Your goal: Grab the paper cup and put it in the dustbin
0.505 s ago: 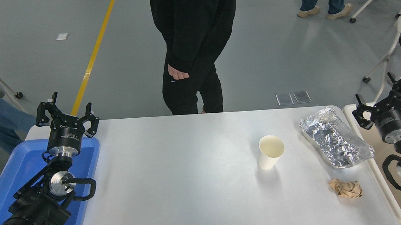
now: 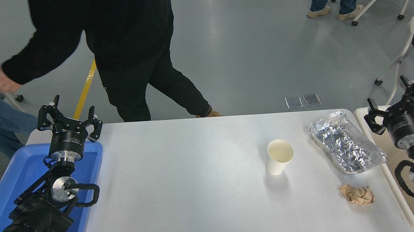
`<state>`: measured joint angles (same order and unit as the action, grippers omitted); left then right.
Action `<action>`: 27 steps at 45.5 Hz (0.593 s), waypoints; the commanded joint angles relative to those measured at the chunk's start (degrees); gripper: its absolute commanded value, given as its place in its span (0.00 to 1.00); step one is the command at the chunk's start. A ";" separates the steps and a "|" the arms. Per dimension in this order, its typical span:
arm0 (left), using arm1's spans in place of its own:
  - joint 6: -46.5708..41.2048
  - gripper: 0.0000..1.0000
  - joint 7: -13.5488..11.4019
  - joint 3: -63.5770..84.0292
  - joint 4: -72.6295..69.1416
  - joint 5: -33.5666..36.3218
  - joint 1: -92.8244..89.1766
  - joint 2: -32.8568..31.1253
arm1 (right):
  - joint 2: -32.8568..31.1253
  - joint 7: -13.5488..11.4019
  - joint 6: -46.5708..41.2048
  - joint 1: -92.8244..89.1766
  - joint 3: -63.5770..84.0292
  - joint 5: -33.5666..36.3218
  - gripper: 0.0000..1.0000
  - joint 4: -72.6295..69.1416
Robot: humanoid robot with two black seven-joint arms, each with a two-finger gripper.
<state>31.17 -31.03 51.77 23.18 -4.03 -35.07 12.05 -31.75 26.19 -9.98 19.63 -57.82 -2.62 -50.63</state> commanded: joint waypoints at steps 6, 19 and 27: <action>-0.05 0.99 0.01 0.00 -0.06 -0.01 0.00 -0.01 | -0.07 0.00 -0.03 -0.04 0.16 0.07 1.00 -0.08; 0.03 0.99 0.01 0.00 0.02 -0.01 0.00 -0.01 | -0.15 -0.09 0.23 1.20 0.25 0.07 1.00 0.01; -0.05 0.99 0.01 0.00 0.02 -0.01 0.00 -0.01 | -0.59 -0.26 0.32 1.63 0.25 0.07 1.00 0.01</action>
<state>31.13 -31.03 51.77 23.18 -4.04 -35.07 12.04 -31.96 26.10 -9.85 20.55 -57.59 -2.55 -50.64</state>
